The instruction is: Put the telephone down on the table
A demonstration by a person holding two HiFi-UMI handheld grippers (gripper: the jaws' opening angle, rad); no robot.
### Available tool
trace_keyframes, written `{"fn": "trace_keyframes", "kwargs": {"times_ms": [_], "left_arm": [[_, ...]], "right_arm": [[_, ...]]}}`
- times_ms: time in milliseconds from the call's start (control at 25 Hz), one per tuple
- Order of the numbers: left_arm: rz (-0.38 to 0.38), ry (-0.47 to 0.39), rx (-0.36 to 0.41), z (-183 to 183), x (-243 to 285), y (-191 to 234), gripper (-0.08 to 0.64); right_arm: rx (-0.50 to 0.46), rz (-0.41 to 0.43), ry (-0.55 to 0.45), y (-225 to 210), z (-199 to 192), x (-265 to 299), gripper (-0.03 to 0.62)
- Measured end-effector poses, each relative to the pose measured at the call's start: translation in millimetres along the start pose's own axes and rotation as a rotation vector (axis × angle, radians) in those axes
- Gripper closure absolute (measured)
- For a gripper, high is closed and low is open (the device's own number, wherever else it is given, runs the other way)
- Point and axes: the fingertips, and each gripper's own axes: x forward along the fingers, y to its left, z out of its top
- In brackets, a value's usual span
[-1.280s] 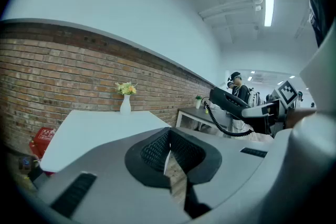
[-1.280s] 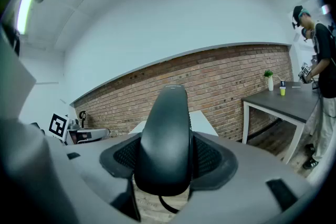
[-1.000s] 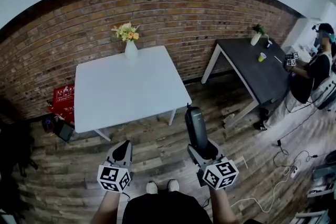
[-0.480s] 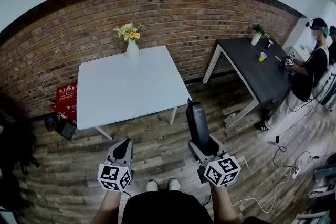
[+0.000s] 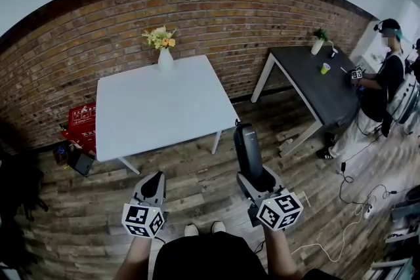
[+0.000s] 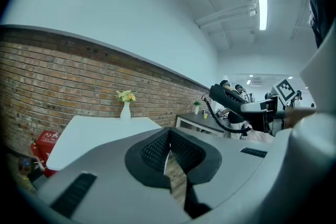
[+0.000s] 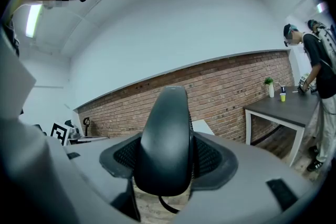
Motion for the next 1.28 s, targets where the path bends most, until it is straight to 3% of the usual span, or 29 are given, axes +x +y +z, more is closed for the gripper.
{"fn": "trace_keyframes", "kwargs": {"times_ms": [800,1280], "left_arm": [[-0.018,0.002,-0.008,-9.1,-11.1,19.7,0.546],[0.002,0.021,-0.008,7.1,56.9,33.1,0.546]], "right_arm": [[0.003,-0.008,-0.014,16.6,-1.4,5.1,0.311],[0.011,0.018,-0.002,-31.1,19.8,66.9,0.311]]}}
